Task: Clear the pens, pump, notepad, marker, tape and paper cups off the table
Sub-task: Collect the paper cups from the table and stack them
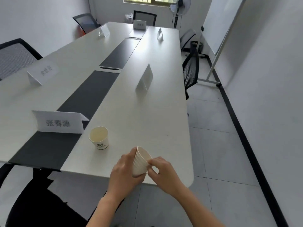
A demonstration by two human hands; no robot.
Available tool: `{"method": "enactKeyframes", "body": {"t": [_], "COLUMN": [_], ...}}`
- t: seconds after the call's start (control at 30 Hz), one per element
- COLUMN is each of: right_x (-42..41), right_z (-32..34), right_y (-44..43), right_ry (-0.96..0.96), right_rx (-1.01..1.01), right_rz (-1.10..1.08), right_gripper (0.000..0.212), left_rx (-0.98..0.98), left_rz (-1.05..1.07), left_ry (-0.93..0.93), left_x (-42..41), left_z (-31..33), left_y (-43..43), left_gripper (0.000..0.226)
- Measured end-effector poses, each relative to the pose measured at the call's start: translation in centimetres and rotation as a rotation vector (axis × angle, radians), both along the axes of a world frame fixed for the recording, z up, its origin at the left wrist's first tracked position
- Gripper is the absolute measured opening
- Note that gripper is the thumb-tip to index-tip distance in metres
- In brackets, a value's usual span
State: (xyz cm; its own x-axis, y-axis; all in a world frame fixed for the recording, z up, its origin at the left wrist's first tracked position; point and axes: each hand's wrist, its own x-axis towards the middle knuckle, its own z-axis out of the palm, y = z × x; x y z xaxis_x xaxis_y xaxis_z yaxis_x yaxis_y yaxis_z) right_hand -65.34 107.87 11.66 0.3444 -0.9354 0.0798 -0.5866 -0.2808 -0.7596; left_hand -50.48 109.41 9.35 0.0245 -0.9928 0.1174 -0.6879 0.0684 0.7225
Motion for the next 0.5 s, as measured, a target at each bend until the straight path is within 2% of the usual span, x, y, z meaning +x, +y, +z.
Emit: {"method": "enactKeyframes", "body": {"t": [0.2, 0.37, 0.5], "right_x": [-13.2, -23.2, -28.5], "right_z": [-0.1, -1.5, -2.4], "right_y": [3.4, 7.1, 10.5], "right_ry": [-0.040, 0.013, -0.019], "right_rx": [0.044, 0.017, 0.026], "right_rz": [-0.222, -0.382, -0.577], "right_gripper": [0.028, 0.052, 0.045], "left_rx": [0.042, 0.082, 0.138], "left_rz": [-0.167, -0.349, -0.502], "left_ry": [-0.014, -0.005, -0.056], "left_x": [-13.3, -23.4, -29.2], "left_z": [-0.5, -1.1, -0.8], "left_y": [1.2, 3.0, 4.1], "left_gripper": [0.083, 0.082, 0.081]}}
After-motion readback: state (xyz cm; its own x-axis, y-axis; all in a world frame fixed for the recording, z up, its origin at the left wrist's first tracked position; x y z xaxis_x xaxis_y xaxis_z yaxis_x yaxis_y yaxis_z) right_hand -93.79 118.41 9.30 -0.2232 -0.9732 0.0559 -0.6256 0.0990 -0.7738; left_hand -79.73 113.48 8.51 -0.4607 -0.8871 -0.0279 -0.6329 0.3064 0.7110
